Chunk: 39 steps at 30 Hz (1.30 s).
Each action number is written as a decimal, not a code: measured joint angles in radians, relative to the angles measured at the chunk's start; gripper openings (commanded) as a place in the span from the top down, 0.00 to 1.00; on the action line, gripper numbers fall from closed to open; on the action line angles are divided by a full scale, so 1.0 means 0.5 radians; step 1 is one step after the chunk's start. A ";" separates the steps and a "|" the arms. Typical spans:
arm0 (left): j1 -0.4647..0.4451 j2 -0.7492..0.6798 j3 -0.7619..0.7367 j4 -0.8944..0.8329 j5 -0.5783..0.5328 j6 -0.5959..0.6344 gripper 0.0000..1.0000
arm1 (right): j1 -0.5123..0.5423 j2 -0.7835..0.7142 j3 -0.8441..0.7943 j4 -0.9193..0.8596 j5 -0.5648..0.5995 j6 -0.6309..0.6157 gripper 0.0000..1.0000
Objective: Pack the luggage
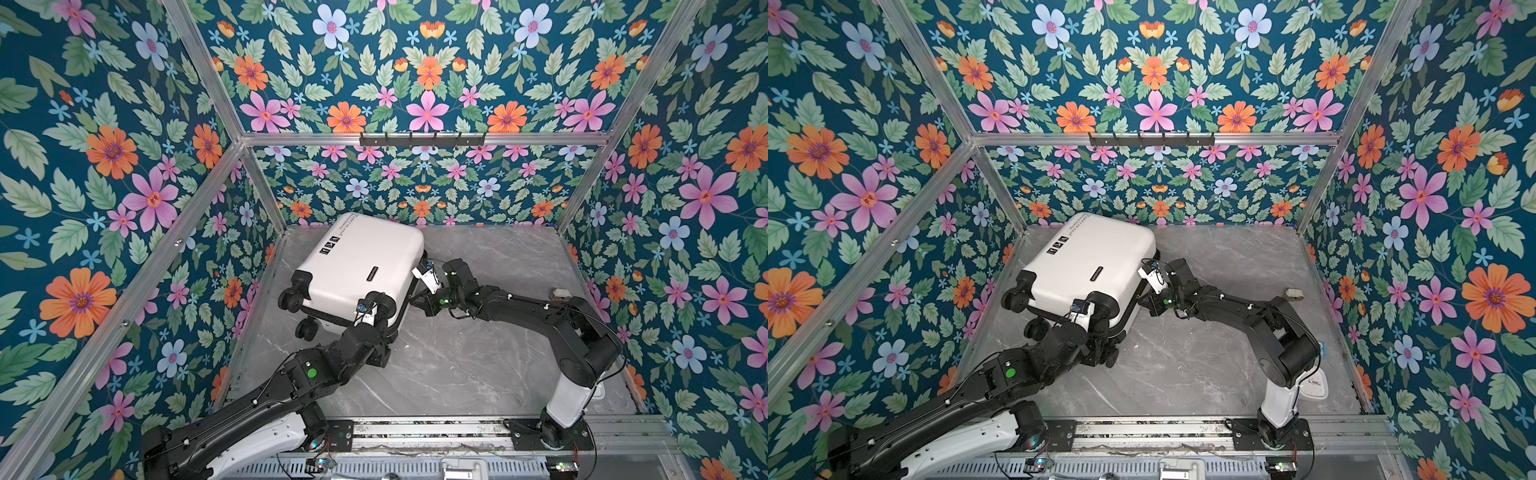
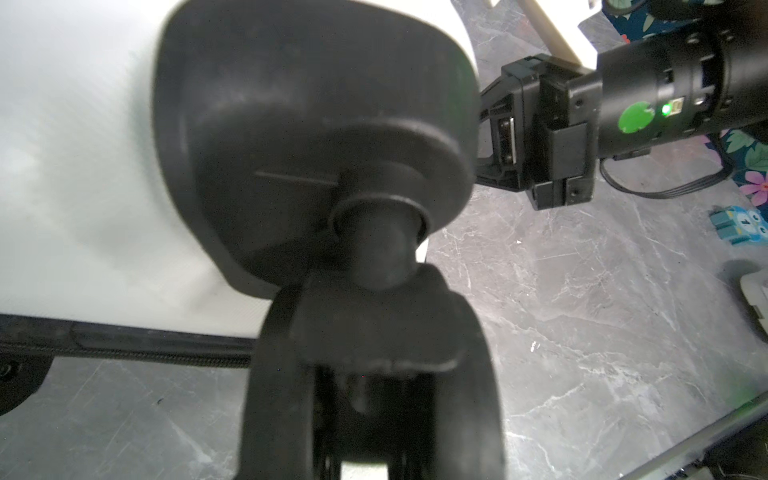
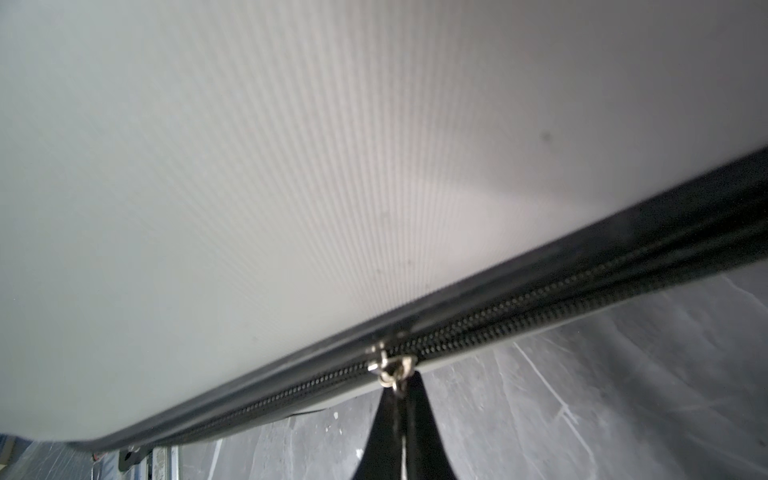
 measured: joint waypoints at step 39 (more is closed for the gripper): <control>-0.162 0.388 0.068 0.431 0.425 0.208 1.00 | -0.340 -0.400 -0.478 0.139 0.513 0.199 1.00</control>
